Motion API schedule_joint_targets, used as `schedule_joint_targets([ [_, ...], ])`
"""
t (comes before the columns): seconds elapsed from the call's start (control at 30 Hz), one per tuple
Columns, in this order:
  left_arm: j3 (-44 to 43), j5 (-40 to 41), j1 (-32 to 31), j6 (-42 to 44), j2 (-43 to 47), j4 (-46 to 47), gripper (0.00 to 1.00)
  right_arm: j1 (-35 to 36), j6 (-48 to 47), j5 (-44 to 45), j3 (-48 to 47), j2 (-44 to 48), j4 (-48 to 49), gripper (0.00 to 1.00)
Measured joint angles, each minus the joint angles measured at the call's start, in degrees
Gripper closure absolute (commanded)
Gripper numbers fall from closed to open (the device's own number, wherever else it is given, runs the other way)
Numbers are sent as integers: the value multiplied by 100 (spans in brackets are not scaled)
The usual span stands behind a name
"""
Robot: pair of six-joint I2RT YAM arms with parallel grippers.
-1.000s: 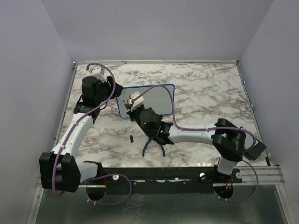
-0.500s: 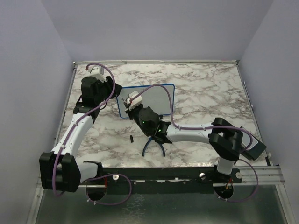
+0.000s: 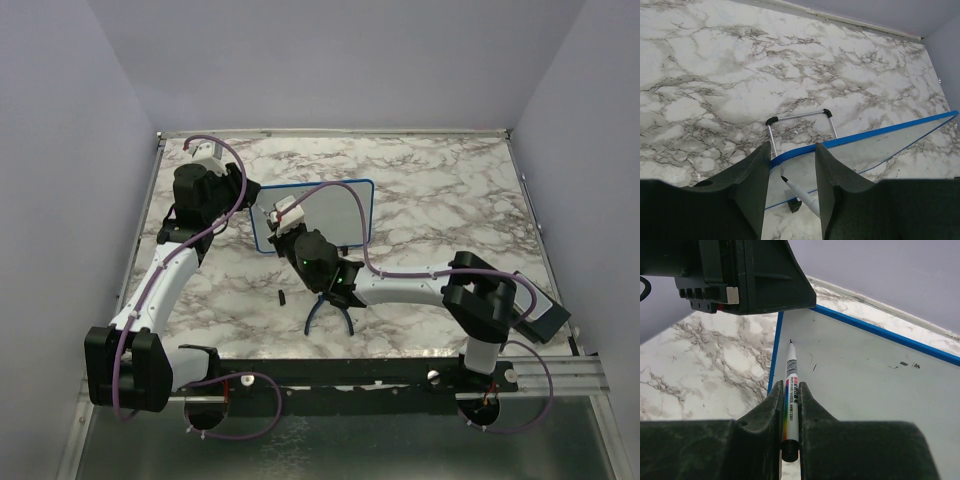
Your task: Write a sentence on the whiteboard
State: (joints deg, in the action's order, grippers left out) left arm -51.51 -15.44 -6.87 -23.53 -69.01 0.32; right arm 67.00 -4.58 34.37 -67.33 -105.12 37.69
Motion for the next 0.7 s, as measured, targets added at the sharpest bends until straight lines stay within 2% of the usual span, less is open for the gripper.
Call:
schedule_joint_targets([
  [0.7, 0, 2, 0, 2, 0, 2, 60, 0, 61, 92, 184, 2, -2, 99],
])
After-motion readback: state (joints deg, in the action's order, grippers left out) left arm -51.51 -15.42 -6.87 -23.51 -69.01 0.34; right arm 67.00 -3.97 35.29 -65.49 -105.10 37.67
